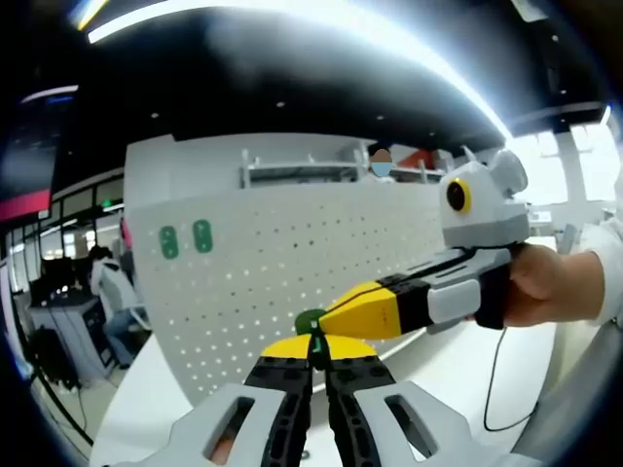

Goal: Insert the hook assembly into the mounting plate slot until the hook locks in place.

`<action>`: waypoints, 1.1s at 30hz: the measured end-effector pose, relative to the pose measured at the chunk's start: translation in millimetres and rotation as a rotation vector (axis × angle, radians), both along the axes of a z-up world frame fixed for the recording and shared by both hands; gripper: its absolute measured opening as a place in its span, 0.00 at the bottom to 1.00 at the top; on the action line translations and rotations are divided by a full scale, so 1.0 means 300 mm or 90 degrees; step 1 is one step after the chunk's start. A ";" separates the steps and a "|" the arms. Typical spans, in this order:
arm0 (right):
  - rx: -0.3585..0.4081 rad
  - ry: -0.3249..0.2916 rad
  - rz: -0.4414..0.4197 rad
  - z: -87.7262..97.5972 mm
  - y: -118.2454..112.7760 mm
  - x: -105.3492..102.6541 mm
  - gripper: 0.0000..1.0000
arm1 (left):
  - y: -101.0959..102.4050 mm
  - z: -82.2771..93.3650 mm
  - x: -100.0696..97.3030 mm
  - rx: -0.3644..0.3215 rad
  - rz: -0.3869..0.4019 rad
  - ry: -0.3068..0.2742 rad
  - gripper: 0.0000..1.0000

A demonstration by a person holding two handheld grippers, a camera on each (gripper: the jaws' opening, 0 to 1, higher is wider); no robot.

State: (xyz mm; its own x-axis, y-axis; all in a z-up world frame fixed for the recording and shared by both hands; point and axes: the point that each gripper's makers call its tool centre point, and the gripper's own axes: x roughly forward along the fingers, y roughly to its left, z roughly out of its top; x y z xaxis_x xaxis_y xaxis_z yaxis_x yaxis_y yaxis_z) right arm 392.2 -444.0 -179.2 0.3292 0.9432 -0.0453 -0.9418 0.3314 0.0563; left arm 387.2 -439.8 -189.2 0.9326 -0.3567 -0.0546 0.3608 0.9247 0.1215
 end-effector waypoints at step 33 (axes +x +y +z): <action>-0.057 -0.061 -0.072 0.001 -0.096 0.015 0.46 | 0.036 0.078 0.060 -0.007 0.022 -0.025 0.03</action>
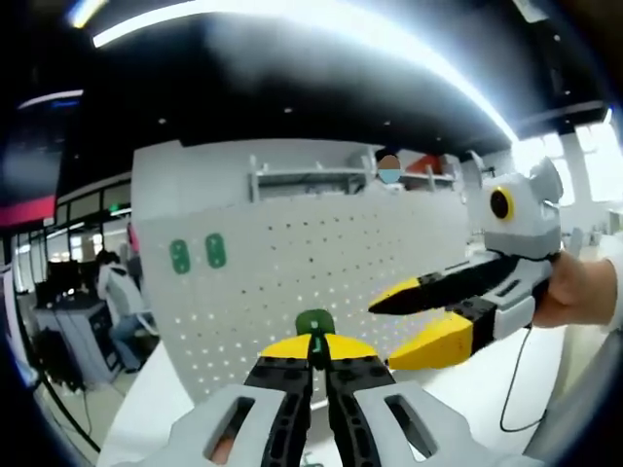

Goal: Insert the hook assembly into the mounting plate slot until the hook locks in place.

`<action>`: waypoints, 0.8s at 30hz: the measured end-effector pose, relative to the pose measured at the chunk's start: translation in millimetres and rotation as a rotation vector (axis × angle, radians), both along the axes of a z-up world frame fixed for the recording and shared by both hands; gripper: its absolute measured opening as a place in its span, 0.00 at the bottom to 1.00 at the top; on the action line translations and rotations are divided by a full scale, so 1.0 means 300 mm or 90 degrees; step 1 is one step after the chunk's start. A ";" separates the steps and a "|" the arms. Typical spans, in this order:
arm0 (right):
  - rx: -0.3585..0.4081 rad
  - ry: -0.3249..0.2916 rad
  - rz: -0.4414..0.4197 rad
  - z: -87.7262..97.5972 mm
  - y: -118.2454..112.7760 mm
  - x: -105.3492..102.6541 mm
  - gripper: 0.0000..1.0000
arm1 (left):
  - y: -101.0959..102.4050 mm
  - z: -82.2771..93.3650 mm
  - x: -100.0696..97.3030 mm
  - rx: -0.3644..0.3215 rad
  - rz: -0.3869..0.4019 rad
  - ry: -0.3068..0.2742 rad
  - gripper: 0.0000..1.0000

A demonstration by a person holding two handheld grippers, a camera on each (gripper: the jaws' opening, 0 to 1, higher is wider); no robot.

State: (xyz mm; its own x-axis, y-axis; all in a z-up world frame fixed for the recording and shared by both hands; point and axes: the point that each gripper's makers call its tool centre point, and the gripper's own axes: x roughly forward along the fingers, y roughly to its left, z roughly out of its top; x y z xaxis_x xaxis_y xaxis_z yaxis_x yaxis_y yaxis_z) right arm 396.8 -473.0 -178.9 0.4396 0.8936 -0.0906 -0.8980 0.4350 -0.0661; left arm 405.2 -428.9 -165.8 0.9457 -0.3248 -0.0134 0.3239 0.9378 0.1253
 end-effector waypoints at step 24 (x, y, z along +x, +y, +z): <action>0.001 0.009 -0.059 -0.002 -0.083 0.024 0.76 | 0.001 0.108 0.118 0.003 0.010 -0.040 0.03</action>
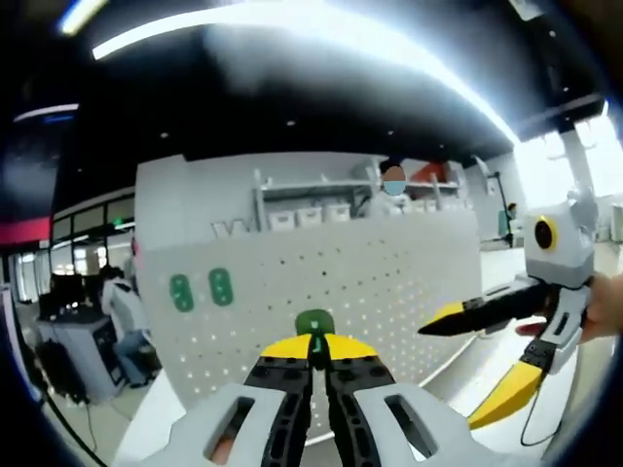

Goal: Insert the hook assembly into the mounting plate slot until the hook locks in place.

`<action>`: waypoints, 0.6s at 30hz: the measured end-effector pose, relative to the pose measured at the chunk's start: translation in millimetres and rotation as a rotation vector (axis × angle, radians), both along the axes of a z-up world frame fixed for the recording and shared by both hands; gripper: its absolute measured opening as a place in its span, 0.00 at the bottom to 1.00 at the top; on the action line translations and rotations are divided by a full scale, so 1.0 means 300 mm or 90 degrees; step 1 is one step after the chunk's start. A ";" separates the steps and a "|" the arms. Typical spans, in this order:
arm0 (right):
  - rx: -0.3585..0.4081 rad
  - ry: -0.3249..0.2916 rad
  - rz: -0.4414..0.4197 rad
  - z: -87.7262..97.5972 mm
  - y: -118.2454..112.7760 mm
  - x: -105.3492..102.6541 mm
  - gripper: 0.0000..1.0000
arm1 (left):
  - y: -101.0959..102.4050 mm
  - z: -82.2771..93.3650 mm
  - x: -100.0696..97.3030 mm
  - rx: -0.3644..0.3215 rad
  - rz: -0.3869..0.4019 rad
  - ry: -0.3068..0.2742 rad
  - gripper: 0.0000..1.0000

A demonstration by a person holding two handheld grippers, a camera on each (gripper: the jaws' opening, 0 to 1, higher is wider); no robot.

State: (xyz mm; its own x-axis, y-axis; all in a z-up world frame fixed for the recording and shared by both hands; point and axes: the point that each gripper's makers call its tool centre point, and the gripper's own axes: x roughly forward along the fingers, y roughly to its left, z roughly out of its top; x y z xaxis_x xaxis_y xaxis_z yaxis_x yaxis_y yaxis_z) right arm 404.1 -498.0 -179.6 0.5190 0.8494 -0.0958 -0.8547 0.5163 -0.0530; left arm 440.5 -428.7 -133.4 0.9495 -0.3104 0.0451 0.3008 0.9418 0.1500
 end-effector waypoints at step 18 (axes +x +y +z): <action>0.022 0.013 -0.029 0.030 -0.061 0.009 0.85 | 0.031 0.114 0.160 0.000 0.041 -0.048 0.03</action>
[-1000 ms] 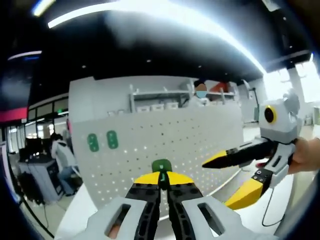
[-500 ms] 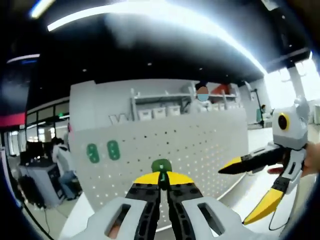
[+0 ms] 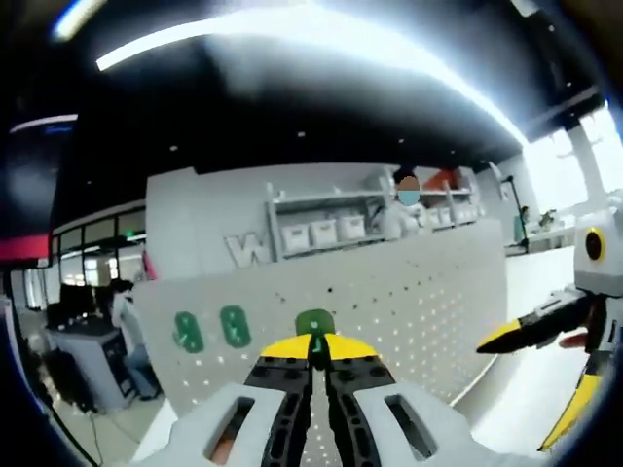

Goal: Insert the hook assembly into the mounting plate slot until the hook locks in place.

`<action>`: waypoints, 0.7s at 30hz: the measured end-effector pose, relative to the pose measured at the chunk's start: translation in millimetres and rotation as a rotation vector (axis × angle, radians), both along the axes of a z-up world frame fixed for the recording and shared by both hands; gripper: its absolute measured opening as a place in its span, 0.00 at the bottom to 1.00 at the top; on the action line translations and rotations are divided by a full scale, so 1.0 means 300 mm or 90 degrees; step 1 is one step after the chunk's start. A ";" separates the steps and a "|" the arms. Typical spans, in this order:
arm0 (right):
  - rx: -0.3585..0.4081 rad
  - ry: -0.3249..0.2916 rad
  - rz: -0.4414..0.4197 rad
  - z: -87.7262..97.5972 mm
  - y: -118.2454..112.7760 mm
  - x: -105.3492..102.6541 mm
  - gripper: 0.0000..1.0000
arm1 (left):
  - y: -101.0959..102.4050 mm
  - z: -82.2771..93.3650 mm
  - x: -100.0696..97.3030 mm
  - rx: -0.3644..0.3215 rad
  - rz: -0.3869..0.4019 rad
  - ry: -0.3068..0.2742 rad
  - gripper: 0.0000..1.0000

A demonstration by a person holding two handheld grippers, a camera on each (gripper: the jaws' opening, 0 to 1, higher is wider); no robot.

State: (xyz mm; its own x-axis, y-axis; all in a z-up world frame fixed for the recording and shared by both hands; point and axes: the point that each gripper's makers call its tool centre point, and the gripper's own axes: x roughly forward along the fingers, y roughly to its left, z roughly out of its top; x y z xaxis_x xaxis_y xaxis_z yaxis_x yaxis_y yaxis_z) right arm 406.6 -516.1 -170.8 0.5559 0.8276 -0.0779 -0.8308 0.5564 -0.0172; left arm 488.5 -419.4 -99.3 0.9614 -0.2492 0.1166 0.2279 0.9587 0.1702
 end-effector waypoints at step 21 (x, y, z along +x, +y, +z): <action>0.022 0.011 -0.018 0.006 -0.034 0.013 0.84 | 0.020 0.031 0.155 0.004 0.065 -0.028 0.03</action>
